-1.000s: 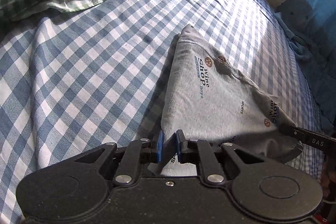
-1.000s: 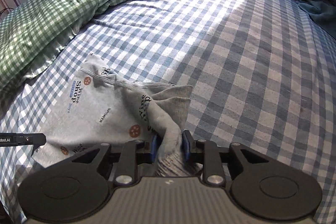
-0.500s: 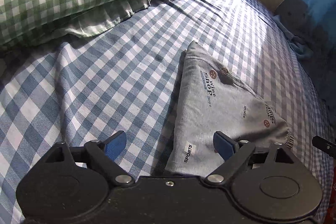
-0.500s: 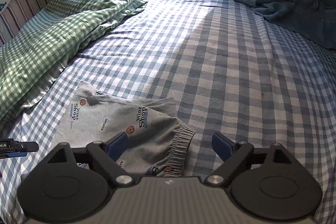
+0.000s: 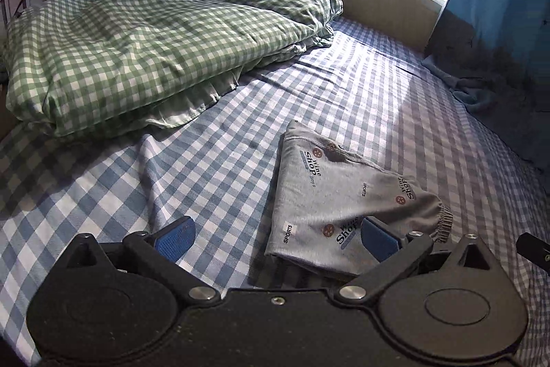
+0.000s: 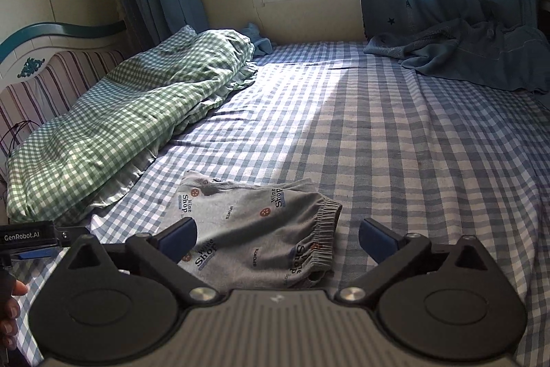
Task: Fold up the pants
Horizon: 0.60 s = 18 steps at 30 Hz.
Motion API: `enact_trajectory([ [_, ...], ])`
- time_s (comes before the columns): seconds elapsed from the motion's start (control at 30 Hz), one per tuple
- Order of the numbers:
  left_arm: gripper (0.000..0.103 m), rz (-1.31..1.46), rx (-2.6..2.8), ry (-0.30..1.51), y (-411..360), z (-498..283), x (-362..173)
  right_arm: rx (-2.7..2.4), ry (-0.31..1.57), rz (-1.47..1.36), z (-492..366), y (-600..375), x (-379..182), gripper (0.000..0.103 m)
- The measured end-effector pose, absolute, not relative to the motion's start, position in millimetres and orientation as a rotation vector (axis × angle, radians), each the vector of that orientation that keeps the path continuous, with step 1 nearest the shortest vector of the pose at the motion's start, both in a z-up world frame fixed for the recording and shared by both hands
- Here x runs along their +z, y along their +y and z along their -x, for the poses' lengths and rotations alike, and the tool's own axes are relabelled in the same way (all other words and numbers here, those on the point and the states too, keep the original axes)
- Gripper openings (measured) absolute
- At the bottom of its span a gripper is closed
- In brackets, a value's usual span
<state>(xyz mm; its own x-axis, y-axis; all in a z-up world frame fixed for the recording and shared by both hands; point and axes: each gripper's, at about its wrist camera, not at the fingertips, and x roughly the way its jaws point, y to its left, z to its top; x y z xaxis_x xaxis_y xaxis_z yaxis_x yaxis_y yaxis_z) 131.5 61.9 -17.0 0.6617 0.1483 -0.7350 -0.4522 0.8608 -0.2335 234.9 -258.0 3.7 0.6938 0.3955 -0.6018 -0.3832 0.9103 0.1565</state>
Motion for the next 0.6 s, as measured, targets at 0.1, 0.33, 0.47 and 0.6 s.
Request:
enact_trajectory([
  [0.1, 0.102, 0.404, 0.348, 0.762, 50.3, -108.4, -6.6, 0.440, 0.638, -0.026, -211.9, -266.5, 11.8, 0.103],
  [0.33, 0.102, 0.369, 0.348, 0.730, 29.1, -62.2, 10.0, 0.444, 0.566, -0.057, -167.2, -284.4, 25.0, 0.103],
  [0.47, 0.102, 0.344, 0.350, 0.717, 19.5, -42.2, 15.6, 0.439, 0.547, -0.073, -146.7, -292.2, 26.6, 0.103],
  [0.6, 0.102, 0.304, 0.349, 0.717, 11.2, -26.8, 19.2, 0.436, 0.550, -0.084, -127.5, -297.6, 25.5, 0.103],
])
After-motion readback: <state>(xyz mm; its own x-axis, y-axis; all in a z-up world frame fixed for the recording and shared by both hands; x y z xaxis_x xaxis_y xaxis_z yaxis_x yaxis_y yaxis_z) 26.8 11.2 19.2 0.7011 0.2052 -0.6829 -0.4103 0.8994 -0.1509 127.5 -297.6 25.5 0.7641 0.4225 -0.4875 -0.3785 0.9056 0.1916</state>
